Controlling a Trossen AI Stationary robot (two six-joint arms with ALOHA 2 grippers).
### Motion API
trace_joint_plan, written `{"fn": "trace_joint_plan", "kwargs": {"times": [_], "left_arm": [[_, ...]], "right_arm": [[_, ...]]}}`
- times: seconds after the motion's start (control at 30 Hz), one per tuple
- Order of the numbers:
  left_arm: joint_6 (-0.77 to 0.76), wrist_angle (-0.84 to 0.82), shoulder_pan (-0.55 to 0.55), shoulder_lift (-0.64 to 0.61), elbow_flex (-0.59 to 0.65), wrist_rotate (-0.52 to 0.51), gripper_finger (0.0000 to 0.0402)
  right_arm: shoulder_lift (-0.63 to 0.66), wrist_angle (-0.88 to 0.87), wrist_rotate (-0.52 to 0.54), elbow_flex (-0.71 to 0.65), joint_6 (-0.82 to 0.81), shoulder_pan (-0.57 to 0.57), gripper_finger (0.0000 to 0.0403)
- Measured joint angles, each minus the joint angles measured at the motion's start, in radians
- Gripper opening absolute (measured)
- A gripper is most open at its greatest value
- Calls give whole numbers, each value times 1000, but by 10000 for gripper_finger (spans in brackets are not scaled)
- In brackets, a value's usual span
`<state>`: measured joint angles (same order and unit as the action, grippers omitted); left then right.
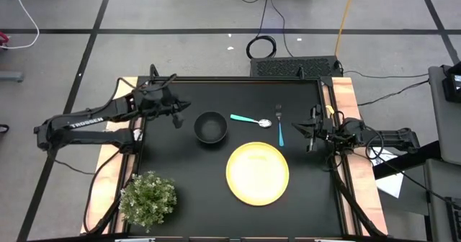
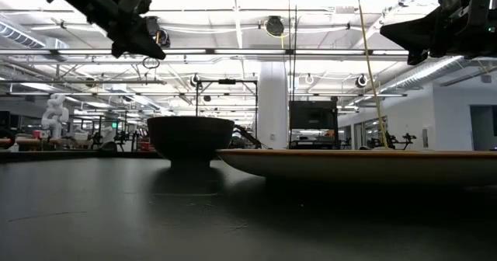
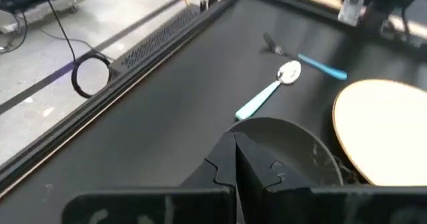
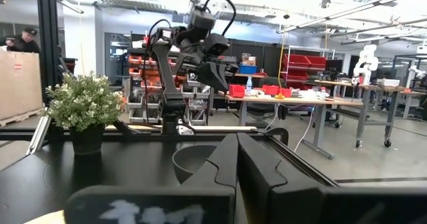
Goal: Set table place
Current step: Put the black bowl on the yellow plate
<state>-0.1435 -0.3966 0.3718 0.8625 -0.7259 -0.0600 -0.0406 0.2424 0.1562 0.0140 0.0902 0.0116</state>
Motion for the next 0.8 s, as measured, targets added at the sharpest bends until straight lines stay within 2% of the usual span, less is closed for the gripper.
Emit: {"fn": "trace_joint_plan", "kwargs": {"times": [0.2,0.4,0.7,0.8], "left_arm": [[117,-100,29,116,-112,76,0],[139,-155,48,201,-162,87,0],[142,-154,66,230,-164,93,0],[151,-197,71,233,-171,137,0]], "right_arm": [[0,5,0,0,0,0,0],[0,-1,0,0,2,0,0],[0,-1,0,0,4,0,0],[0,-1,0,0,4,0,0]]}}
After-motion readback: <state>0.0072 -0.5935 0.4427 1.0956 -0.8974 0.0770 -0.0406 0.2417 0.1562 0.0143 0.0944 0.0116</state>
